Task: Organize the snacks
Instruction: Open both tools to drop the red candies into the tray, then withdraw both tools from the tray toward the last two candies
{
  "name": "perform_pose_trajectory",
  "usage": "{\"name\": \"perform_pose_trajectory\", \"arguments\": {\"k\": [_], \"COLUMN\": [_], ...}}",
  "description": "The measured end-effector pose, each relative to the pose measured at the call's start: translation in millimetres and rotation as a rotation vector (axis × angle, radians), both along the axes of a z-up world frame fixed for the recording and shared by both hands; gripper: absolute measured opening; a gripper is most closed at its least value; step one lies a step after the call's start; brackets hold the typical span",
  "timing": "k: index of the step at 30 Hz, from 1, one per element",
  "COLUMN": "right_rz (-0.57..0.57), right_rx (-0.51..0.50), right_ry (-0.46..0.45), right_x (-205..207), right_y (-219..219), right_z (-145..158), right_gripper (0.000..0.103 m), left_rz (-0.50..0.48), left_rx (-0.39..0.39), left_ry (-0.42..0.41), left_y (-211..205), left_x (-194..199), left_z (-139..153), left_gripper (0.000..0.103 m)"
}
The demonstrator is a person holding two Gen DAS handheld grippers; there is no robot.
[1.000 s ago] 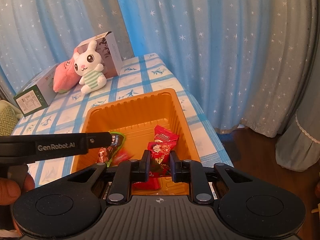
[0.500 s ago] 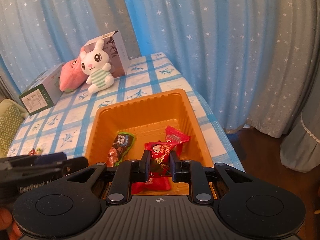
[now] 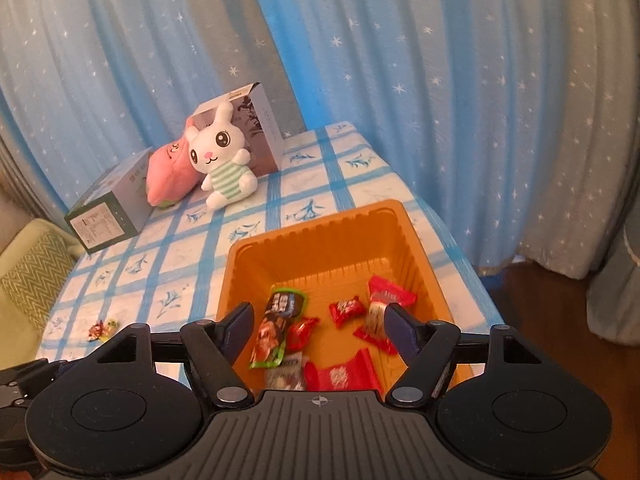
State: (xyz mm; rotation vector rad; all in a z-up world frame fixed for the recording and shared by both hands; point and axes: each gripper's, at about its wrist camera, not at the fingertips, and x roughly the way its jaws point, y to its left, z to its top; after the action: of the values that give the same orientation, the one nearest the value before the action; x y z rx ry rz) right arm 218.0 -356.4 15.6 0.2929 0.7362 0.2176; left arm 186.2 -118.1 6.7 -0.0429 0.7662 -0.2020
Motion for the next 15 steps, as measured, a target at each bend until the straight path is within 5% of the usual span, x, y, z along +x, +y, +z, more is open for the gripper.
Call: {"name": "perform_pose_trajectory", "arguments": {"k": [15], "right_rz": [-0.004], "right_rx": [0.005], "right_ry": [0.000], "right_x": [-71], "right_y": [35], "right_z": [25], "right_gripper": [0.072], "left_rz": [0.073], "left_rx": [-0.018], "left_ry": [-0.032], "left_y": [49], "left_x": [-59], "left_z": [33], "left_gripper": [0.080]}}
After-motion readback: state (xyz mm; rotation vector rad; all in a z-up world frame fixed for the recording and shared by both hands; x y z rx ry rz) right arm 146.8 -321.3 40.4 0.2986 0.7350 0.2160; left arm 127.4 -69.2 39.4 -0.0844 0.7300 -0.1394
